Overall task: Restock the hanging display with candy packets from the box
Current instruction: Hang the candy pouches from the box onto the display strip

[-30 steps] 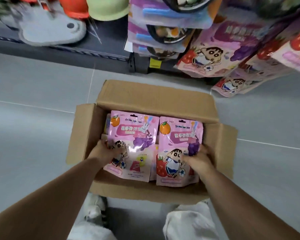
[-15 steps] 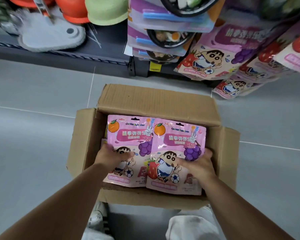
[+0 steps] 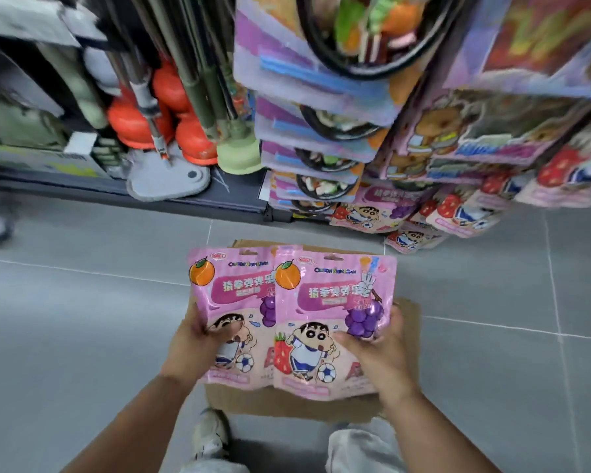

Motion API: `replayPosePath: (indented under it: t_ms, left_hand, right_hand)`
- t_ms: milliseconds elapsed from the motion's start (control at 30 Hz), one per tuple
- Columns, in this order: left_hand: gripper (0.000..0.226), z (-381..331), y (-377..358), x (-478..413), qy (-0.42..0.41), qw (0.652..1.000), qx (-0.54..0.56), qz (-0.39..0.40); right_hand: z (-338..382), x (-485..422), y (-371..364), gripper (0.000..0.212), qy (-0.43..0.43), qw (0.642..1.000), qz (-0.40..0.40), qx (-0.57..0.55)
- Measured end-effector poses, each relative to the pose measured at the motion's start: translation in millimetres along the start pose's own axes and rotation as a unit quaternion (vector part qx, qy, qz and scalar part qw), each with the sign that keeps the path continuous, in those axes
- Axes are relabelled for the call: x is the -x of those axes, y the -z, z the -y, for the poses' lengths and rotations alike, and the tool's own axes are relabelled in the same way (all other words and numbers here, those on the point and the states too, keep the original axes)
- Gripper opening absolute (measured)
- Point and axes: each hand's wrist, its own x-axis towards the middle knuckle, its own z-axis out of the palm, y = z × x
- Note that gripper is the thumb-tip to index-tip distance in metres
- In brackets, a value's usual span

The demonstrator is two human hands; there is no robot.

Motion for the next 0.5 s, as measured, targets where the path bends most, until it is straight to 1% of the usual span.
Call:
replayPosePath:
  t_ms: [67, 100, 233, 333, 400, 500]
  left_hand:
    - [0.029, -32.0, 17.0, 24.2, -0.017, 0.999, 0.027, -0.007]
    - [0.029, -48.1, 26.1, 36.3, -0.027, 0.999, 0.038, -0.011]
    - [0.030, -114.3, 59.2, 91.9, -0.087, 0.994, 0.060, -0.025]
    - [0.030, -157.4, 83.4, 133.3, -0.142, 0.987, 0.077, -0.019]
    - [0.027, -180.7, 97.3, 162.0, -0.167, 0.982, 0.093, -0.009]
    - [0.029, -206.1, 114.5, 204.3, -0.199, 0.975, 0.104, -0.003]
  right_hand:
    - [41.6, 21.1, 8.8, 0.074, 0.028, 0.999, -0.002, -0.032]
    - [62.0, 31.4, 13.3, 0.074, 0.044, 0.998, -0.007, -0.037]
    - [129.7, 80.6, 36.2, 0.075, 0.099, 0.994, -0.051, 0.004]
    - [179.4, 123.1, 52.1, 0.076, 0.132, 0.990, -0.043, -0.039]
    - [207.0, 152.2, 63.1, 0.082, 0.152, 0.985, -0.043, -0.071]
    - [238.4, 193.0, 77.3, 0.085, 0.179, 0.979, -0.060, -0.083]
